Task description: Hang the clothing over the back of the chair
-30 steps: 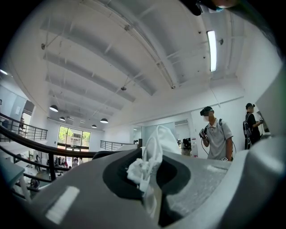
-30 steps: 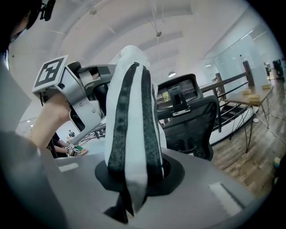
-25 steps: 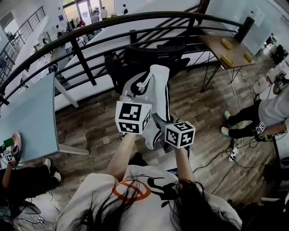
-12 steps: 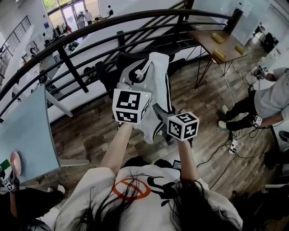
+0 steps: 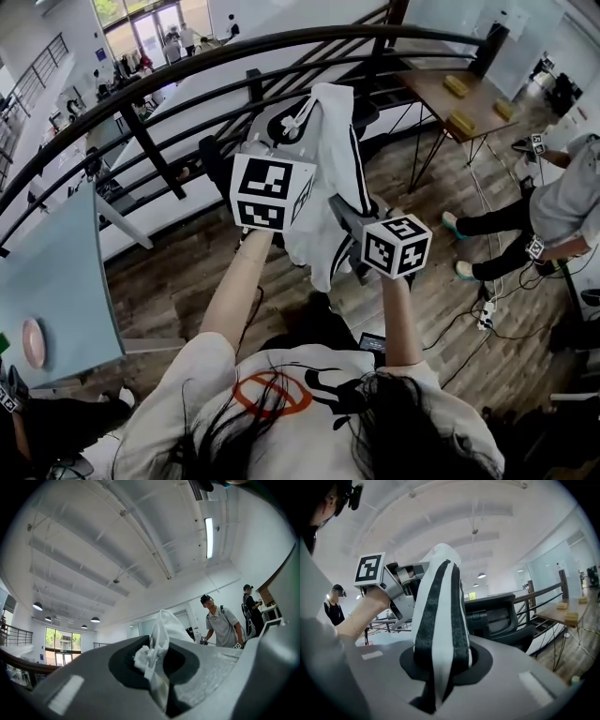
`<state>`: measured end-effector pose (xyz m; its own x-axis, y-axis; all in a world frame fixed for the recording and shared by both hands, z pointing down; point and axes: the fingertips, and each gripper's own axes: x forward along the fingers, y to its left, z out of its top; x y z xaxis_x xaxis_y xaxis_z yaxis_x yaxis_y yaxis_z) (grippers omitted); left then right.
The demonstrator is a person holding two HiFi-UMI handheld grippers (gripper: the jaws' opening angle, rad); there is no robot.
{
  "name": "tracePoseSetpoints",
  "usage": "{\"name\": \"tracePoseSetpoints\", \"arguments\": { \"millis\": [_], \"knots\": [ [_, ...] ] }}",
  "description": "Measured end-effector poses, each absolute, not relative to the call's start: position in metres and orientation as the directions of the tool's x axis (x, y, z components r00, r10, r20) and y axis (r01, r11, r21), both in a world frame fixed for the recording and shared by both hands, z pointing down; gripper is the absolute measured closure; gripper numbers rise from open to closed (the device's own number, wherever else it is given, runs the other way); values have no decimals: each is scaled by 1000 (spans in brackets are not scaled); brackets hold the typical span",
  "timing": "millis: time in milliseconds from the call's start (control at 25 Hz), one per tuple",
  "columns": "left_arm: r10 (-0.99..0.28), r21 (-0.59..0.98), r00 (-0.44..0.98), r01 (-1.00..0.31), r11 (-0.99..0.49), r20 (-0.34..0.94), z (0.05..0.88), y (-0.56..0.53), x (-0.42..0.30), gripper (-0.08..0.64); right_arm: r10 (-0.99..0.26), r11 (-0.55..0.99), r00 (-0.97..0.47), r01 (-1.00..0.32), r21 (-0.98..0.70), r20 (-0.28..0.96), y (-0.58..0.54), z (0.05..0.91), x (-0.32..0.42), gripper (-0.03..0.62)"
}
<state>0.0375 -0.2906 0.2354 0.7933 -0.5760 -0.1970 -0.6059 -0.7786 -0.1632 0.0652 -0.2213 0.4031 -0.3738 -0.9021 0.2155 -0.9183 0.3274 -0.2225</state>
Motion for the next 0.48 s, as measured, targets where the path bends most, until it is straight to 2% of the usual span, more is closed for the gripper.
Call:
{"name": "tracePoseSetpoints", "arguments": {
  "millis": [480],
  "knots": [
    [-613,-198,752,-656,-728,-242,186,-381,75,427,-863,470,-480,-877,-99,158,-301,339,111,518]
  ]
}}
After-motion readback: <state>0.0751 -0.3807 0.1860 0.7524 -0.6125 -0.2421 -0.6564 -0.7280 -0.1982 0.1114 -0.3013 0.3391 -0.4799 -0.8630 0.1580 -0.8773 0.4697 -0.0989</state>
